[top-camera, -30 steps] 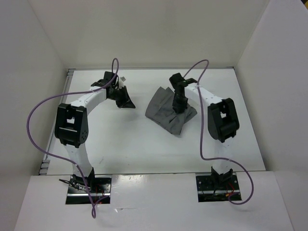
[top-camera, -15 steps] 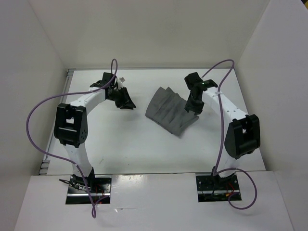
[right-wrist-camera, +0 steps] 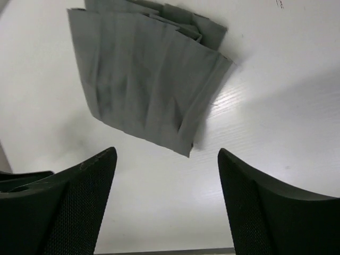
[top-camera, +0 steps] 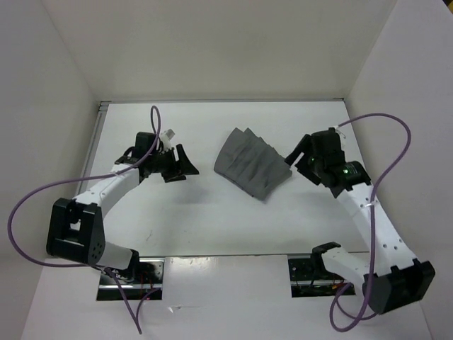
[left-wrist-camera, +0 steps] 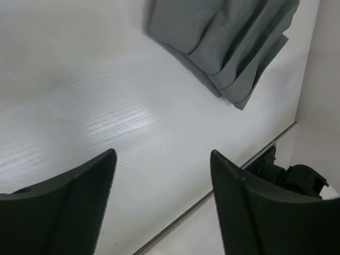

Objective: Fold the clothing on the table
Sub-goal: Fold the skirt

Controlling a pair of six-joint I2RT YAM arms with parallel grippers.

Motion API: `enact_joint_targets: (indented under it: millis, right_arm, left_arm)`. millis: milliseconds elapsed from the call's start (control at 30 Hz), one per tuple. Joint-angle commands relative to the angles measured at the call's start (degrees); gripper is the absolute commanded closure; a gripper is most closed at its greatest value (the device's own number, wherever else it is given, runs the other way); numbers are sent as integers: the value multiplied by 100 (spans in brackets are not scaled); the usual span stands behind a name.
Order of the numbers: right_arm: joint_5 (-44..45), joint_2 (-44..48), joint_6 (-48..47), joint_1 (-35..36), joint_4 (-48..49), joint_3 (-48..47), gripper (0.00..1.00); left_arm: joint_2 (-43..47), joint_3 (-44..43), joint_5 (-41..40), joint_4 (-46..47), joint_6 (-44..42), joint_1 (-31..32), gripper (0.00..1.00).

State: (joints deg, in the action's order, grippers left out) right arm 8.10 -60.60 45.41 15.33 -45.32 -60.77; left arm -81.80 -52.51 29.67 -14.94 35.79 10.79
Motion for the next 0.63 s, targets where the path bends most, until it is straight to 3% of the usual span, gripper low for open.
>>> enact_joint_targets:
  millis: [0,33,67,100,233,300,600]
  right_arm:
    - [200,493,372,-91,349,328,18]
    - [262,670,546,-92,270,451,16]
    - [463,855,679,-92,217,513,7]
    - [560,1048,828,-161,130,575,2]
    - [430,2373,1075,-644,296,1207,0]
    - [98,2587,953,-1100,409,1400,0]
    - [-230,2000,636,-1287,471,1349,0]
  left_arm:
    - [243,469,56,404,331,64,21]
    - [383,470,-5,404,384,64,11]
    - [436,470,-5,300,385,-14,1]
    - [437,470,-5,238,385,-15,0]
    - [437,338,-5,237,385,64,0]
    - [437,338,117,315,385,64,0]
    - [437,198,110,413,262,309,0]
